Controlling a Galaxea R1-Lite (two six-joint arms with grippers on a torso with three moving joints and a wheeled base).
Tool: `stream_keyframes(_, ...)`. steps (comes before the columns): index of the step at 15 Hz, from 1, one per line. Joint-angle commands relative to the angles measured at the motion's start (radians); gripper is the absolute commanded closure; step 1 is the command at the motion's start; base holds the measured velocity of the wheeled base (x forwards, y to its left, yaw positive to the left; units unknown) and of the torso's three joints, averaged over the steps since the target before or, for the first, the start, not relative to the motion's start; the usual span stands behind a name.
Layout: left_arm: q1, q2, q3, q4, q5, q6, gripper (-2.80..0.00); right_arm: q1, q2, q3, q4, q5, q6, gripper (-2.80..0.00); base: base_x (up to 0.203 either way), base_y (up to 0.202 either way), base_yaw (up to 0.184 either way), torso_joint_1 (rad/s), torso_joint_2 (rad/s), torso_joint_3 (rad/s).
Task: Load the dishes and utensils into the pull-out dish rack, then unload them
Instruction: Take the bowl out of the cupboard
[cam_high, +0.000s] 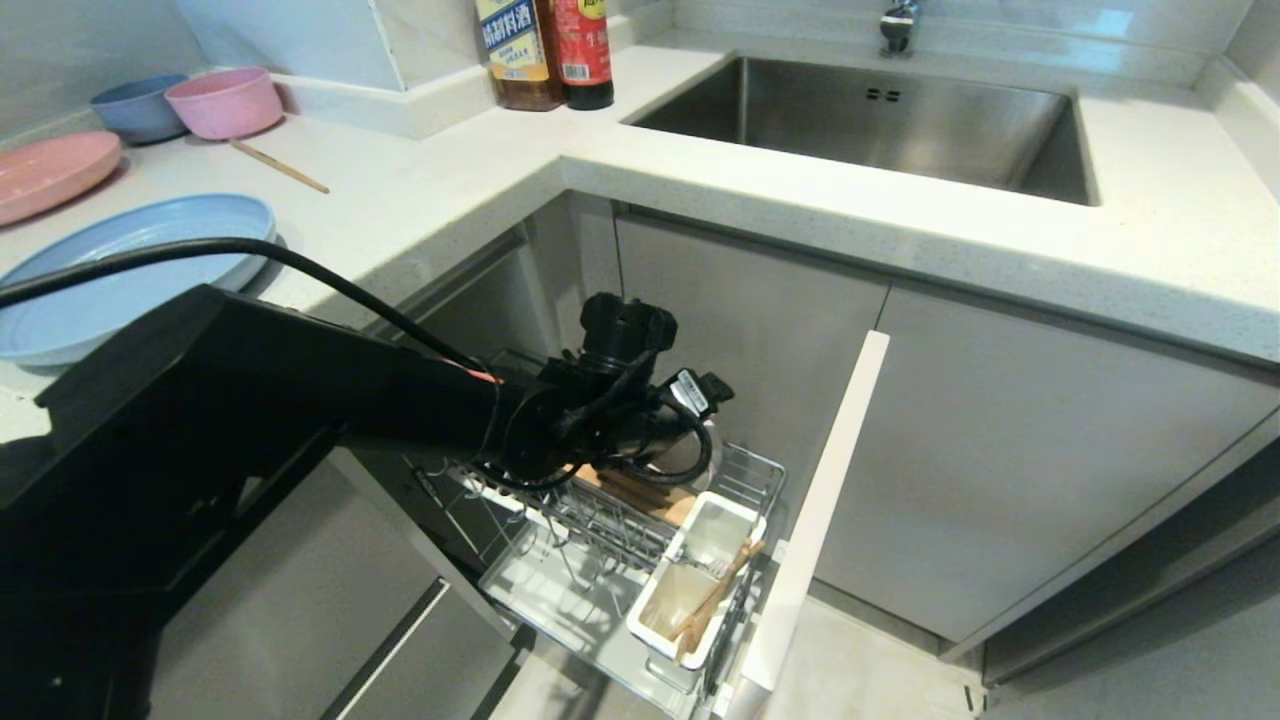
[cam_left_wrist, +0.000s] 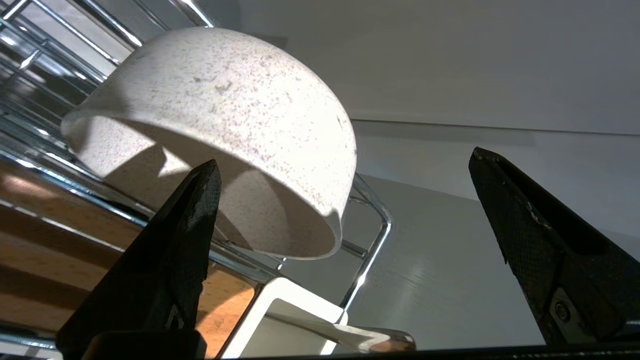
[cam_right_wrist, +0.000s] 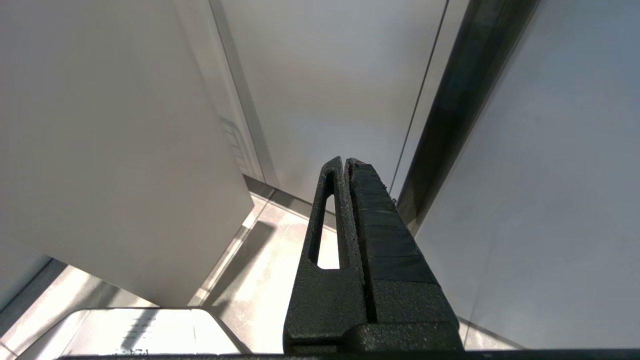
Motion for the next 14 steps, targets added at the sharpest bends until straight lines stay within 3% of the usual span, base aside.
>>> stream_keyframes(1, 0.003, 0.003, -0.002, -0.001, -0.011, -0.005, -2.80, 0.000, 0.000, 0.001, 0.000, 0.000, 0.000, 0.00, 0.000, 0.000, 0.000, 0.000, 0.00, 0.000)
stream_keyframes(9, 0.023, 0.017, -0.021, -0.007, -0.054, -0.002, -2.80, 0.000, 0.000, 0.002, 0.000, 0.000, 0.000, 0.00, 0.000, 0.000, 0.000, 0.000, 0.00, 0.000)
stream_keyframes(10, 0.023, 0.019, -0.024, -0.006, -0.055, -0.001, 0.00, 0.000, 0.000, 0.002, 0.000, 0.000, 0.000, 0.00, 0.000, 0.000, 0.000, 0.000, 0.00, 0.000)
stream_keyframes(14, 0.027, 0.030, -0.031, 0.002, -0.072, 0.019, 0.00, 0.000, 0.000, 0.001, 0.000, 0.000, 0.000, 0.00, 0.000, 0.000, 0.000, 0.000, 0.00, 0.000)
